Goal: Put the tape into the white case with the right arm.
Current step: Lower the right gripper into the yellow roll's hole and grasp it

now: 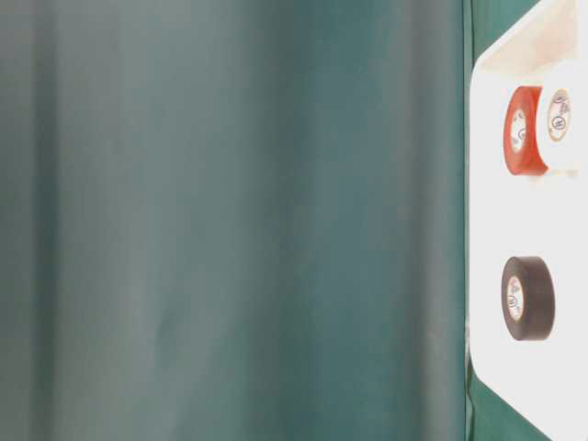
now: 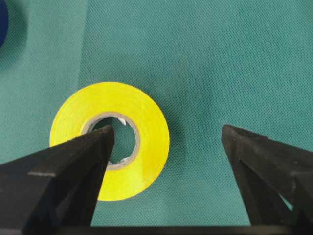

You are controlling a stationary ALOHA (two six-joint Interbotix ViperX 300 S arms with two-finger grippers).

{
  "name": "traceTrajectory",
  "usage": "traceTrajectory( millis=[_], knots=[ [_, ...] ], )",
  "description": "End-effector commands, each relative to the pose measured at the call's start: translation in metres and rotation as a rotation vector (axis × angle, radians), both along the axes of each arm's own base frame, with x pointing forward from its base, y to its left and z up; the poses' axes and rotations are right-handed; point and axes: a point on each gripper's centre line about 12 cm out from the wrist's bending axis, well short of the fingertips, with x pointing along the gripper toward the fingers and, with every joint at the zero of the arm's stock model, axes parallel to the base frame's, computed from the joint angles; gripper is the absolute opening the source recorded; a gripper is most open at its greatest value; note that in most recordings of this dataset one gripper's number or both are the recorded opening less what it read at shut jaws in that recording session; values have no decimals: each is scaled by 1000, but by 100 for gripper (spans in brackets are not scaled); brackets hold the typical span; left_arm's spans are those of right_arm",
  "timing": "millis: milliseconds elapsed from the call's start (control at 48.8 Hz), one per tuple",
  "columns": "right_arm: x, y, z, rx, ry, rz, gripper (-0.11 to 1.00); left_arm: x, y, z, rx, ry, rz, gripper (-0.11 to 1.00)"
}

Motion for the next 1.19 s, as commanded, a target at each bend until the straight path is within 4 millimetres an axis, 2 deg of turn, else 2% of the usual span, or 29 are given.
traceTrajectory(
  millis=[0, 410, 841, 1169],
  knots=[
    [6, 2, 6, 9, -18, 2, 63, 1, 0, 5, -1, -15, 0, 0],
    [6, 2, -14, 4, 83, -41, 63, 1, 0, 5, -1, -15, 0, 0],
    [23, 10, -28, 37, 97, -23, 63, 1, 0, 5, 1, -15, 0, 0],
    [28, 10, -28, 29, 107, -25, 63, 1, 0, 5, -1, -15, 0, 0]
  ],
)
